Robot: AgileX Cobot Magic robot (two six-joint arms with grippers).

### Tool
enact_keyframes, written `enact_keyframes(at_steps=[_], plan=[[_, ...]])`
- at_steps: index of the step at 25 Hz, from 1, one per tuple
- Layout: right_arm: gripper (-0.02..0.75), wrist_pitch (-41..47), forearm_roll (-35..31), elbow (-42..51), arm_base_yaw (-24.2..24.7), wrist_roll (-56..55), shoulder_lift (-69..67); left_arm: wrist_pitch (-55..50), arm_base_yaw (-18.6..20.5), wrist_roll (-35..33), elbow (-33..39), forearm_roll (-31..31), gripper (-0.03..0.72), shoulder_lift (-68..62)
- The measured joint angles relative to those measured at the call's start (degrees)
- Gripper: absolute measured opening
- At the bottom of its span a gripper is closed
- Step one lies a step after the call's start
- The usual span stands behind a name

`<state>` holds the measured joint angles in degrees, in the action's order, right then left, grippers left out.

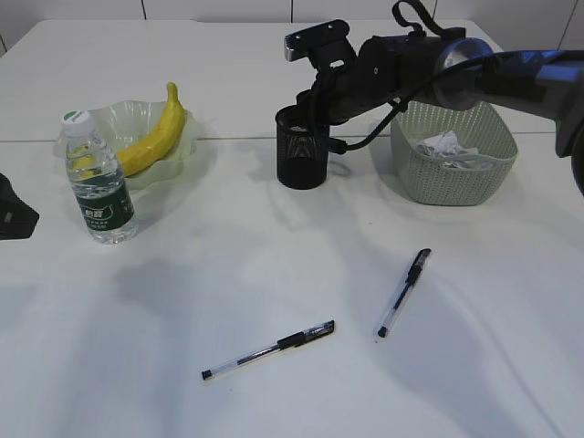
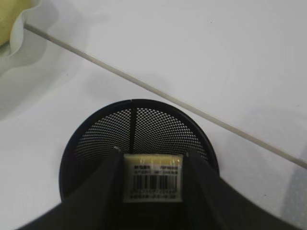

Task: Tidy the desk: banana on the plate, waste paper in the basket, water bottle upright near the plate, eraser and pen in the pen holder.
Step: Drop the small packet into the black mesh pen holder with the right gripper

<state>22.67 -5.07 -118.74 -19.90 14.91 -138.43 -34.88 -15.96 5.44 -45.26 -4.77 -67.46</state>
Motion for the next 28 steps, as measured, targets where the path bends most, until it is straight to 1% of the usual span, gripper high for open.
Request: enact_keyframes(at_steps=[13,16,19,28], plan=[[0.276,-0.4,-0.4,0.0,0.0,-0.1,0.0,0.1,0.0,0.0,0.0,0.0,0.498,0.0],[0.307,-0.4,-0.4,0.0,0.0,-0.1,0.0,0.1,0.0,0.0,0.0,0.0,0.498,0.0],[0.356,-0.4,-0.4,0.0,0.0,-0.1,0.0,0.1,0.0,0.0,0.0,-0.1,0.498,0.0],[0.373,-0.5,-0.4,0.0,0.0,-0.1,0.0,0.1,0.0,0.0,0.0,-0.1,0.498,0.0]])
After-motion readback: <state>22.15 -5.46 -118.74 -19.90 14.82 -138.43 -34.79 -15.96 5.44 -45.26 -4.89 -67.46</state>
